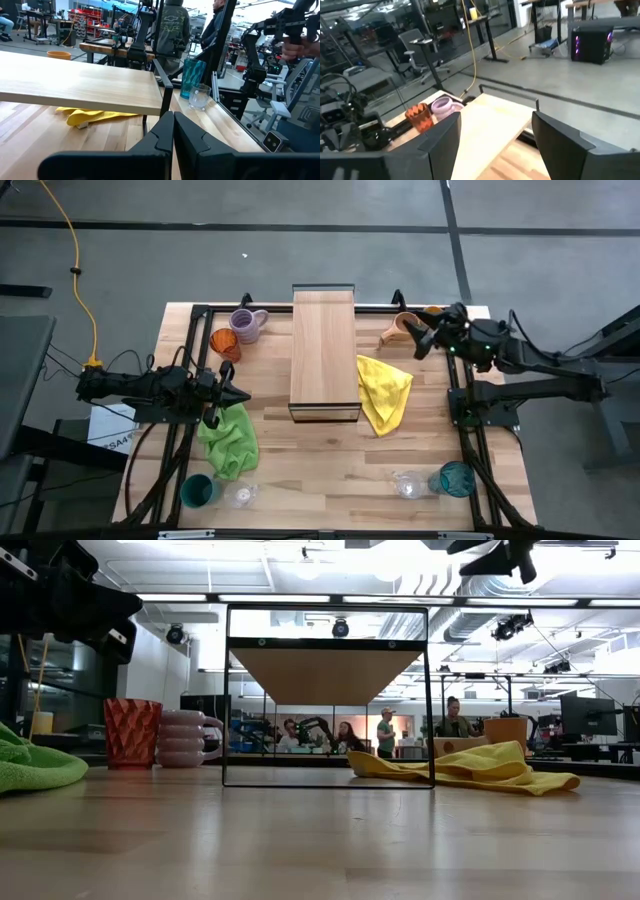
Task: Stack small to large cups/mugs on shelf
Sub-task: Put the light blue cup on the shelf
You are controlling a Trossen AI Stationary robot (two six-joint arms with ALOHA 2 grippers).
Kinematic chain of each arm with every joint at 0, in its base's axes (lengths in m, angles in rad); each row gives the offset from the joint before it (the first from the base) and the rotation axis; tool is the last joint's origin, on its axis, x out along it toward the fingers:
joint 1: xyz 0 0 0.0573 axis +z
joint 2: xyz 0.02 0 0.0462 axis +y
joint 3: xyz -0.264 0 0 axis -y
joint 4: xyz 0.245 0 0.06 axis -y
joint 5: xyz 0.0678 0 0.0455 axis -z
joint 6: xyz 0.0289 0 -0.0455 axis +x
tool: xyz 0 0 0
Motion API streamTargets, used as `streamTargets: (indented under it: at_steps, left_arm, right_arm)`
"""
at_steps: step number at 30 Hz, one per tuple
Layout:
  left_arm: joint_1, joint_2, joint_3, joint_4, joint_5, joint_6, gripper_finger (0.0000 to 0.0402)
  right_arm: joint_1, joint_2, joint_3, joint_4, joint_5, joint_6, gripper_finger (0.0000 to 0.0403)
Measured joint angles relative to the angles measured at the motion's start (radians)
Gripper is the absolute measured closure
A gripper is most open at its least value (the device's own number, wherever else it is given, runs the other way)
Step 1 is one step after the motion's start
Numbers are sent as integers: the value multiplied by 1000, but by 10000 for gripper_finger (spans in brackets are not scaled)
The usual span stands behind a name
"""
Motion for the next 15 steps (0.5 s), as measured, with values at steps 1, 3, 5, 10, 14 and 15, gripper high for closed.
streamTargets:
  at_steps: [1, 3, 5, 10, 14, 15]
  left_arm:
    - [0, 0, 0, 0, 0, 0, 401]
    - [0, 0, 0, 0, 0, 0, 401]
    - [0, 0, 0, 0, 0, 0, 401]
    - [0, 0, 0, 9, 0, -1, 401]
    - [0, 0, -1, 160, 49, -181, 401]
    - [0, 1, -1, 226, 44, -213, 401]
  right_arm:
    - [0, 4, 0, -4, -4, 7, 166]
    - [0, 11, 0, -5, -20, 13, 166]
    - [0, 14, 0, -2, -51, 13, 166]
    - [0, 10, 0, -2, -94, 58, 166]
    - [0, 11, 0, -2, -94, 94, 167]
    - [0, 11, 0, -2, -94, 94, 167]
